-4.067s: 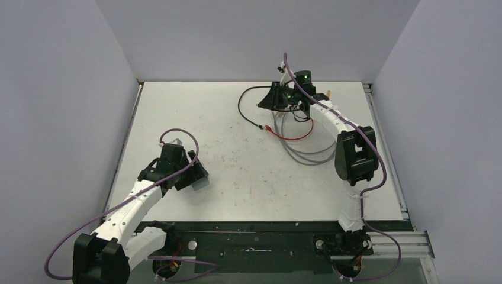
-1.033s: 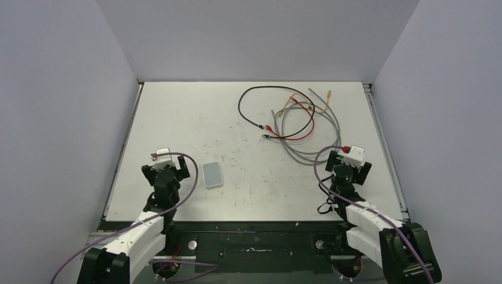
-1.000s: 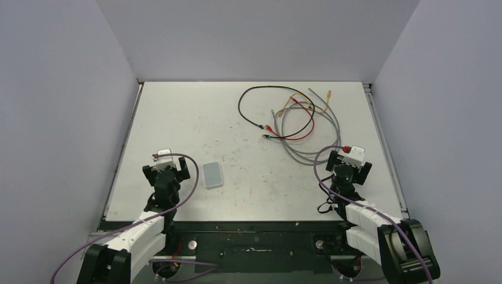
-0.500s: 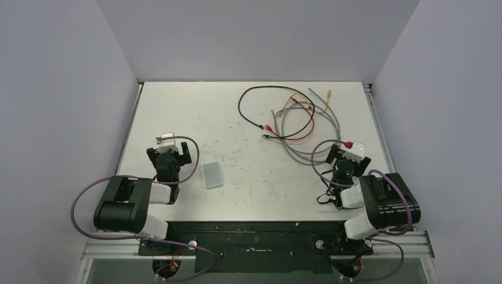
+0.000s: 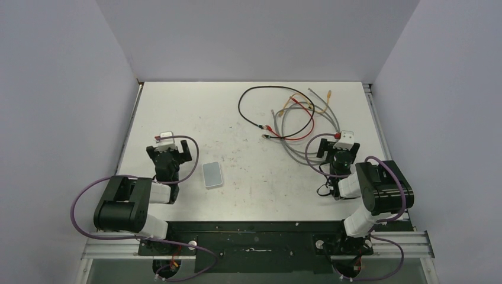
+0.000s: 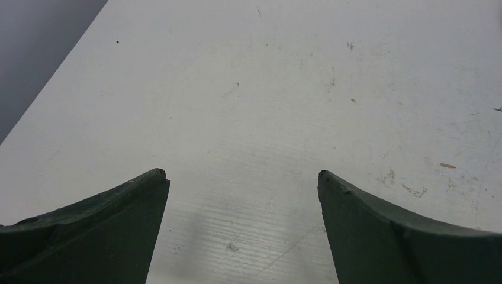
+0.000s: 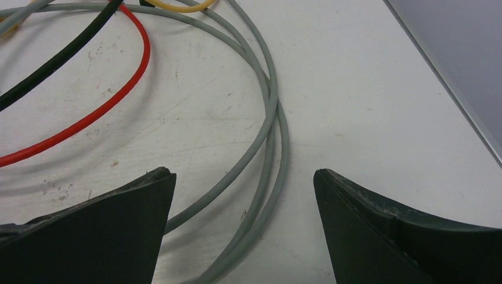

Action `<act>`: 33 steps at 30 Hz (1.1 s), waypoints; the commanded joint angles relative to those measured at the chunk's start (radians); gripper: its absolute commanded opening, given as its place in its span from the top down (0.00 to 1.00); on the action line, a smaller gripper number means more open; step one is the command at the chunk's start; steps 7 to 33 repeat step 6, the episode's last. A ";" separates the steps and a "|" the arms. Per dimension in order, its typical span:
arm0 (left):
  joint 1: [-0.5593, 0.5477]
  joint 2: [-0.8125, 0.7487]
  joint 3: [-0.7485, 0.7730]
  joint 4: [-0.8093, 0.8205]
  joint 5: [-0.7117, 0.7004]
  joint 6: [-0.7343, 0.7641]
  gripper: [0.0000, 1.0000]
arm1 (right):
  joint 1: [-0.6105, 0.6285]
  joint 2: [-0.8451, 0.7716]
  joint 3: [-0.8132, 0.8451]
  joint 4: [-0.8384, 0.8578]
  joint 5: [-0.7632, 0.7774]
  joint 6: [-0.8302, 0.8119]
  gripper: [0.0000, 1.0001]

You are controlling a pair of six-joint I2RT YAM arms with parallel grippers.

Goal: Pull the plug from the switch port

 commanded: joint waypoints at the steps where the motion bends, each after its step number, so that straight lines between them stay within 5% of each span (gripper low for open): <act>1: 0.002 -0.002 0.031 0.061 0.022 -0.003 0.04 | -0.002 -0.008 0.014 0.027 -0.035 -0.021 0.10; 33: 0.016 -0.005 0.030 0.055 0.051 -0.005 0.04 | -0.001 -0.008 0.014 0.026 -0.035 -0.022 0.10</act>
